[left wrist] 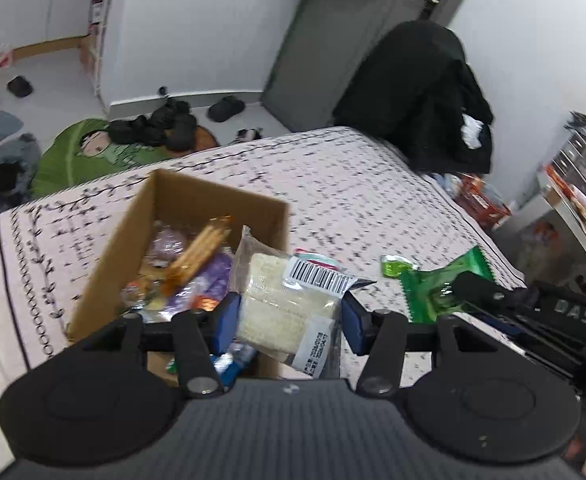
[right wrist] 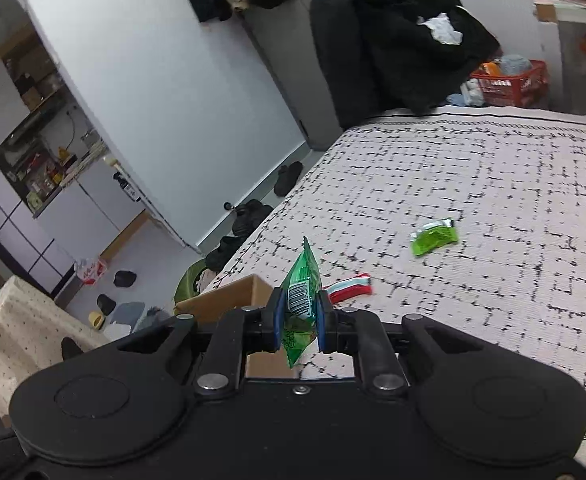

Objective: Organize snacks
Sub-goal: 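Carry both packets over the box and open both grippers to drop them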

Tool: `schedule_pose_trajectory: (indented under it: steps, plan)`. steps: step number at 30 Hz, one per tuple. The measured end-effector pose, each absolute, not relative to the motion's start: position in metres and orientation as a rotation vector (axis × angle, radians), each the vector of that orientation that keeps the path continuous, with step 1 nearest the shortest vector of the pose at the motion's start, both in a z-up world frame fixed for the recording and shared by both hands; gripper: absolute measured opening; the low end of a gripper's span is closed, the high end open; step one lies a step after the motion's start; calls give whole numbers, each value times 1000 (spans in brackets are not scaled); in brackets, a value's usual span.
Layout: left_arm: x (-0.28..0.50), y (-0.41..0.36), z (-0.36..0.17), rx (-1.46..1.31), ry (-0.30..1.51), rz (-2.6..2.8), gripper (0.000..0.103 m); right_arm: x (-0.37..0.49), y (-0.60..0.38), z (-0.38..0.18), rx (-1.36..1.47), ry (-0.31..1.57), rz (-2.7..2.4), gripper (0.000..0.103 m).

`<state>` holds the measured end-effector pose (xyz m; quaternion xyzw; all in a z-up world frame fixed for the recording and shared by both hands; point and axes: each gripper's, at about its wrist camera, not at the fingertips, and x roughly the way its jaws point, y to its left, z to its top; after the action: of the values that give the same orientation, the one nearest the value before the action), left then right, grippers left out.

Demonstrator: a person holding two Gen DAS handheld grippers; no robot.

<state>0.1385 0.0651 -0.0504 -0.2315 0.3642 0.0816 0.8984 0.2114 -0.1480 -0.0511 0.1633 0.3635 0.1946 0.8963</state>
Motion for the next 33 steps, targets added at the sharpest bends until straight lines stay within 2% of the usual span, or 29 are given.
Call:
schedule_pose_trajectory:
  steps: [21,24,28,33]
  plan:
    - [137,123,-88,-544,797,285,56,216,-67,-56,260,780,447,16]
    - [137,127,-90,-555,795,301,61,218,-58,-59,259,788,461,16]
    - [137,125,-85,-553,767,303,74,222,-52,-60,258,795,472,16]
    - [141,115,-84,-533,776,278,78,231,-49,-57,264,788,477,16]
